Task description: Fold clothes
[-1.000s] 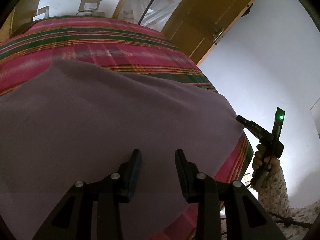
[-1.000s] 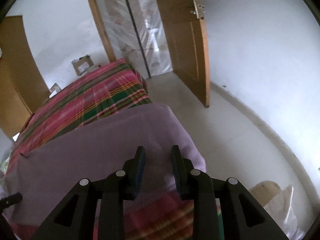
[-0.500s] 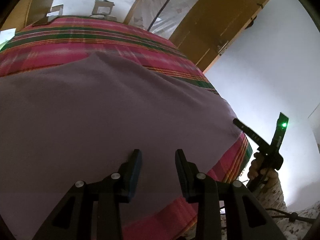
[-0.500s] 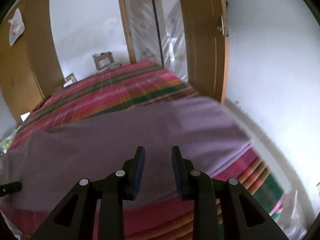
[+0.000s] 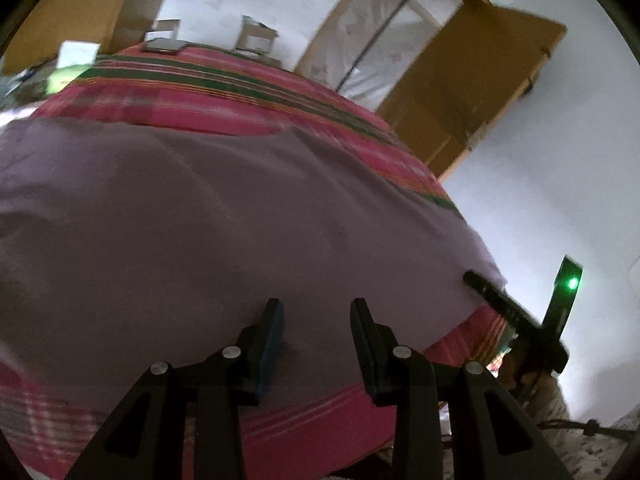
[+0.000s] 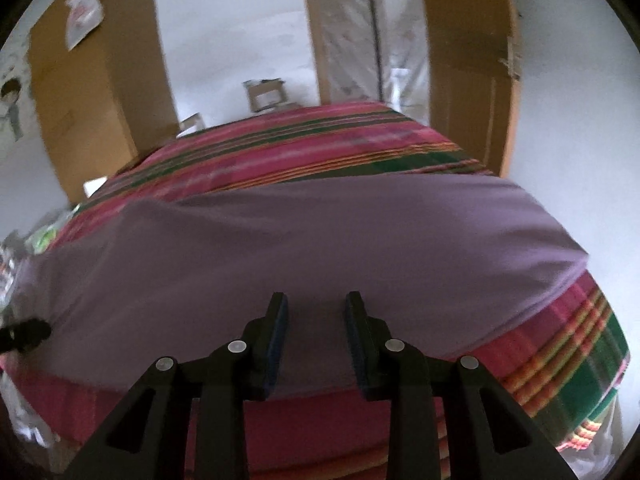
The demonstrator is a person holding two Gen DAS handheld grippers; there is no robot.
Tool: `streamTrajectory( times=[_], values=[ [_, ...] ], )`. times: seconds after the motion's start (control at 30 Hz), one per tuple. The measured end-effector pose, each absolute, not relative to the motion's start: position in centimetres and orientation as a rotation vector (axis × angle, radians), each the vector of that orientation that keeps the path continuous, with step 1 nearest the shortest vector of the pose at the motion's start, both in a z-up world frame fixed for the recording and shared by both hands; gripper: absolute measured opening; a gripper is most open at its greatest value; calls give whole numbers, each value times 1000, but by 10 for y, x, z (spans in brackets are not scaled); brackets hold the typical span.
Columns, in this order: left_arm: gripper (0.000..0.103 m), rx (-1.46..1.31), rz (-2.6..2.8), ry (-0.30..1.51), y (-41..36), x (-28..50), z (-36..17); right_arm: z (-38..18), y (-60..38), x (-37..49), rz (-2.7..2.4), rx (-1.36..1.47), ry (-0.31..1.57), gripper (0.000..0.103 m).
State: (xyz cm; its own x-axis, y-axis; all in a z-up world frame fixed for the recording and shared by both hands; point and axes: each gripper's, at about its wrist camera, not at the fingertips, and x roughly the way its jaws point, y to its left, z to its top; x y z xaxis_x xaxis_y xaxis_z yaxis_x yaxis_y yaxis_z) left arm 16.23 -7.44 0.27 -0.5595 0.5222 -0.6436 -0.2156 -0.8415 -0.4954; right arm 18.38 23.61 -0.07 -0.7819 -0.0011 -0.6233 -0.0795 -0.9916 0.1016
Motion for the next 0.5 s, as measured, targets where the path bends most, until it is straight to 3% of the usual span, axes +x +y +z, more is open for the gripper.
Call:
streamTrajectory(
  times=[0.5],
  values=[
    [35,-1131,2670,-705,-164,181,2,-7,131,195,3197,-1063,-223,31]
  ],
)
